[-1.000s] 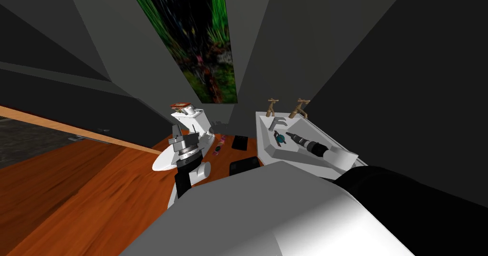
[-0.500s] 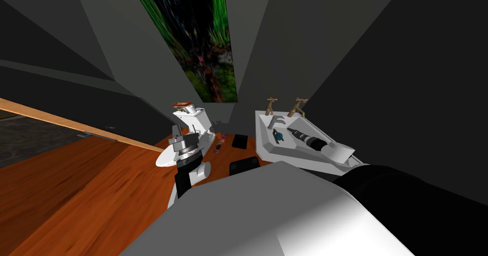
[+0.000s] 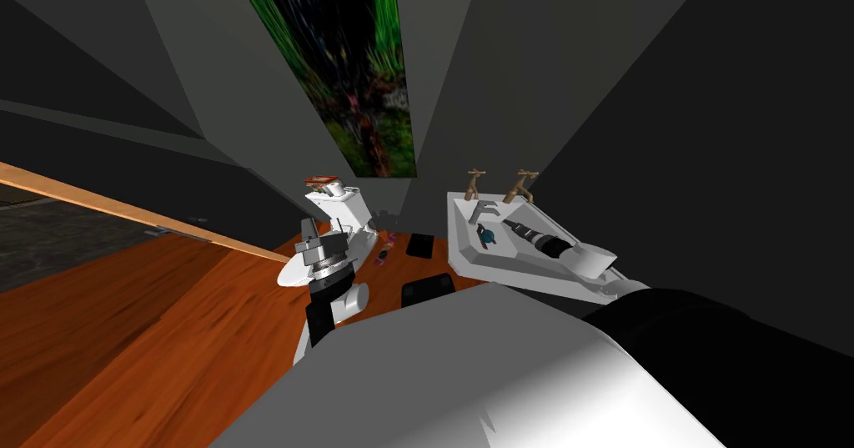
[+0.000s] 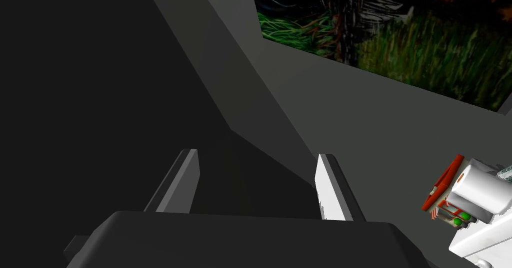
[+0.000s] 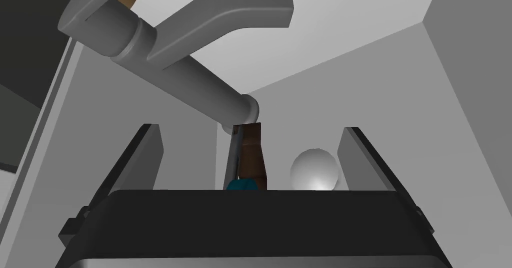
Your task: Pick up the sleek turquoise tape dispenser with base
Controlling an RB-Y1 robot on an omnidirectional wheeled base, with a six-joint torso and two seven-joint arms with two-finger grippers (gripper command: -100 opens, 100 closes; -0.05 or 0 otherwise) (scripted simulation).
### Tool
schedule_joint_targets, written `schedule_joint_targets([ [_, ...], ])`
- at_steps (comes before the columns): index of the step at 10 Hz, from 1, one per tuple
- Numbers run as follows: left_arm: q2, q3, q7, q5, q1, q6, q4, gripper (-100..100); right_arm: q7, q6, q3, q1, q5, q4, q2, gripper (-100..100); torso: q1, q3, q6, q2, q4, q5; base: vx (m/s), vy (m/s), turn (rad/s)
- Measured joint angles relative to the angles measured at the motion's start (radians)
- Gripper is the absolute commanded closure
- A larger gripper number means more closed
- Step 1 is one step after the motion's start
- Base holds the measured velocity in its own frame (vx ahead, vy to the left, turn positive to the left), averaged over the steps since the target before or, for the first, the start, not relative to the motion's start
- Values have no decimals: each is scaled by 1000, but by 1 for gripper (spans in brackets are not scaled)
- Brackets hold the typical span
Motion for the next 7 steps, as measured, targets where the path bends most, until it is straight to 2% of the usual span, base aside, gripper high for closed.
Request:
schedule_joint_targets([
  [1, 0, 0, 0, 0, 0, 0, 0, 0, -21, 6, -10, -28, 30, 23, 3, -100, -1, -1, 0, -3, 0, 0, -14, -15, -4],
  [3, 0, 0, 0, 0, 0, 0, 0, 0, -28, 17, -15, -87, 90, 83, 8, -100, -2, -5, 0, -9, -2, -1, 15, -10, 2],
  [4, 0, 0, 0, 0, 0, 0, 0, 0, -28, 17, -14, -104, 120, 96, 8, -100, -2, -6, 0, -10, -2, 0, 11, -1, 1],
  [5, 0, 0, 0, 0, 0, 0, 0, 0, -27, 17, -14, -109, 150, 101, 9, -100, -1, -6, 0, -10, -2, 0, -103, -14, 45],
  [7, 0, 0, 0, 0, 0, 0, 0, 0, -73, 68, -71, -175, 209, 175, 51, -100, -1, -1, 0, -1, 0, 0, -120, 8, 11],
])
